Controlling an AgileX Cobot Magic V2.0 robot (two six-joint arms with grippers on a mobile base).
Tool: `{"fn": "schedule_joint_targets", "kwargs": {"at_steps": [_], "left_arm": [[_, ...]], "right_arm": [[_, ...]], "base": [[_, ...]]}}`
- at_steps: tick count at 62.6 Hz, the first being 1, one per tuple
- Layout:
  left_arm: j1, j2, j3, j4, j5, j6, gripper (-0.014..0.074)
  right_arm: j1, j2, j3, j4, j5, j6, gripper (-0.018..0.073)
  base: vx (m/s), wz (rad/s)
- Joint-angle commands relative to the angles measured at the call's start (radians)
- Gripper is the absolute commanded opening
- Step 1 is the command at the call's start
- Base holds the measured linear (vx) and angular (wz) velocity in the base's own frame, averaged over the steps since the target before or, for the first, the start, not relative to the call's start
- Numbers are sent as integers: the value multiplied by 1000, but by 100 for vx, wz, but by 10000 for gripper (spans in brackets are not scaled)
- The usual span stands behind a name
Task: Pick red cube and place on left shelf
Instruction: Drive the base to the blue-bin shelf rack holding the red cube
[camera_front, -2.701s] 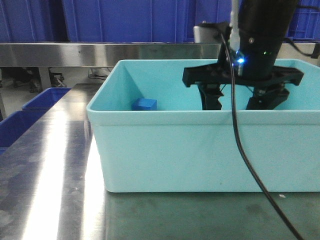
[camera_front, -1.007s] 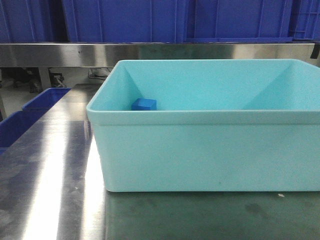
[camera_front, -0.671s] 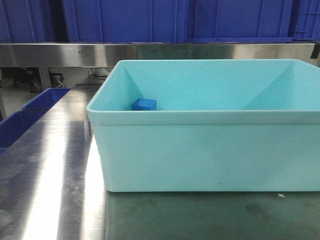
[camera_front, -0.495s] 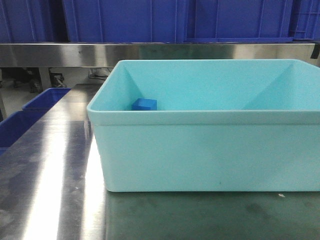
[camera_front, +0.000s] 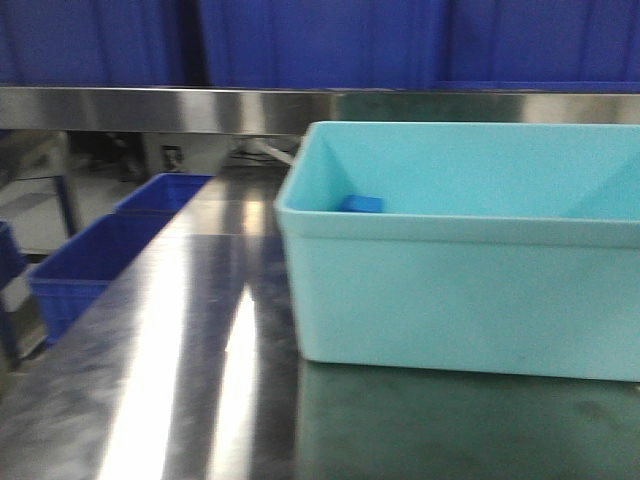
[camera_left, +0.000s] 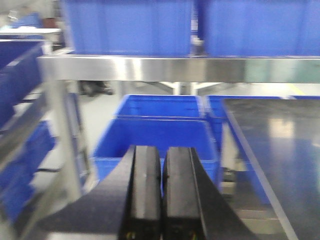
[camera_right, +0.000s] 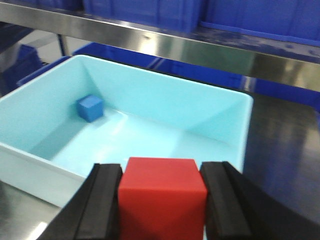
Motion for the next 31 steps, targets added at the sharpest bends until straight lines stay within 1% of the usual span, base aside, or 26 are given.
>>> {"fn": "schedule_joint_targets", "kwargs": {"at_steps": [1, 11, 31], "left_arm": [[-7, -15, 24, -9, -77, -6, 90], [-7, -15, 24, -9, -77, -6, 90], [-7, -15, 24, -9, -77, -6, 90]], "right_arm": [[-6, 12, -24, -27, -79, -5, 148], [-6, 12, -24, -27, -79, -5, 148], [-6, 12, -24, -27, -79, -5, 148]], "base": [[-9, 54], [-9, 55], [-15, 88]]}}
